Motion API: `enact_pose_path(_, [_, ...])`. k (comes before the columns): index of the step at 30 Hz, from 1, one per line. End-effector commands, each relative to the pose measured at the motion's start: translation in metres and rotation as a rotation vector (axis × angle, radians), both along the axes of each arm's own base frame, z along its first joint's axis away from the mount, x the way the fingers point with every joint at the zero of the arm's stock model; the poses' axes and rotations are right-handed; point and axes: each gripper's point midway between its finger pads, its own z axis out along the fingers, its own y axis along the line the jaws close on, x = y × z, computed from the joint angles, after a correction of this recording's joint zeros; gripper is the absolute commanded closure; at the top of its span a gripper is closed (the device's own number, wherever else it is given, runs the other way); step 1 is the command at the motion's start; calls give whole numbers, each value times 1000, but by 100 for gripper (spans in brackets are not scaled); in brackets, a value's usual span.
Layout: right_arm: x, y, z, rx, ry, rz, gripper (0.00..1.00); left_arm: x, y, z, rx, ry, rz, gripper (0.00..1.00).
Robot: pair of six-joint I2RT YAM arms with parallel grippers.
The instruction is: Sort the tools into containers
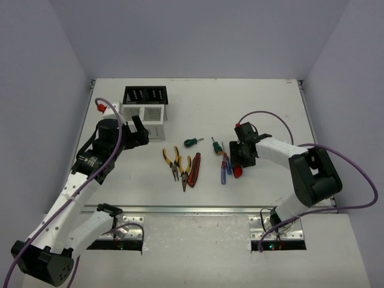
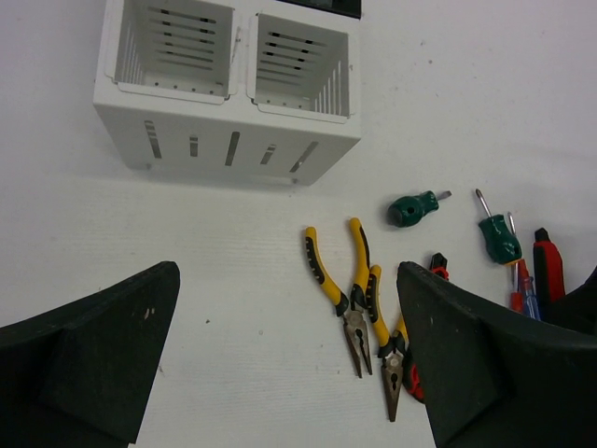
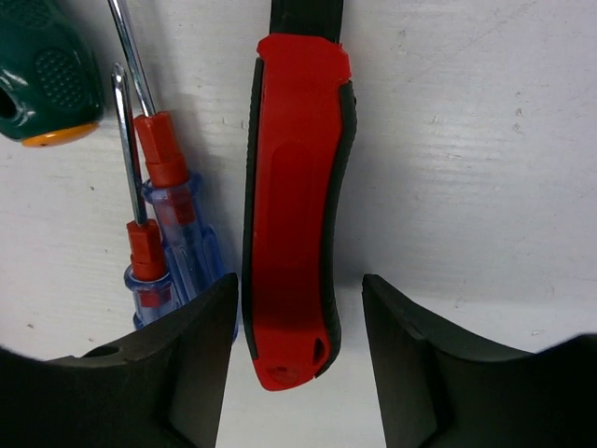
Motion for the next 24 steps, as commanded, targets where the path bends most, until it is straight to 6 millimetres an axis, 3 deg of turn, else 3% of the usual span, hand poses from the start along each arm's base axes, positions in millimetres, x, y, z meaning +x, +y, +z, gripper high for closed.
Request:
enact_pose_path(1, [4, 0, -7, -8, -25, -16, 46, 3, -6, 18, -14, -78, -27, 0])
enact_pose_path(4, [-3, -11, -16, -55, -8, -28, 52, 2, 0, 23, -7, -98, -4, 0])
enact_pose_path(7, [-7, -13, -17, -59, -10, -21, 73, 2, -1, 25, -10, -105, -11, 0])
enact_pose_path(10, [-2, -14, -2, -66, -56, -21, 84, 4, -11, 31, -23, -104, -62, 0])
enact_pose_path(14, [11, -12, 51, -32, -206, -4, 95, -3, -29, 52, -72, -116, -161, 0])
enact_pose_path(17, [15, 10, 98, 93, -352, 93, 100, -18, -71, 95, -244, -196, -363, 0])
enact_pose_path(19, [14, 20, 120, 156, -430, 145, 100, -22, -84, 103, -328, -199, -415, 0])
enact_pose_path(20, [9, 33, 141, 242, -492, 203, 100, -28, -105, 115, -408, -223, -524, 0])
enact_pose_path(22, [0, 55, 173, 386, -621, 300, 100, -29, -138, 114, -571, -186, -656, 0])
enact_pose_path(23, [-8, 63, 190, 446, -668, 345, 100, -26, -152, 102, -617, -127, -675, 0])
enact_pose_path(24, [-12, 67, 200, 479, -703, 372, 100, -30, -162, 108, -630, -144, -715, 0])
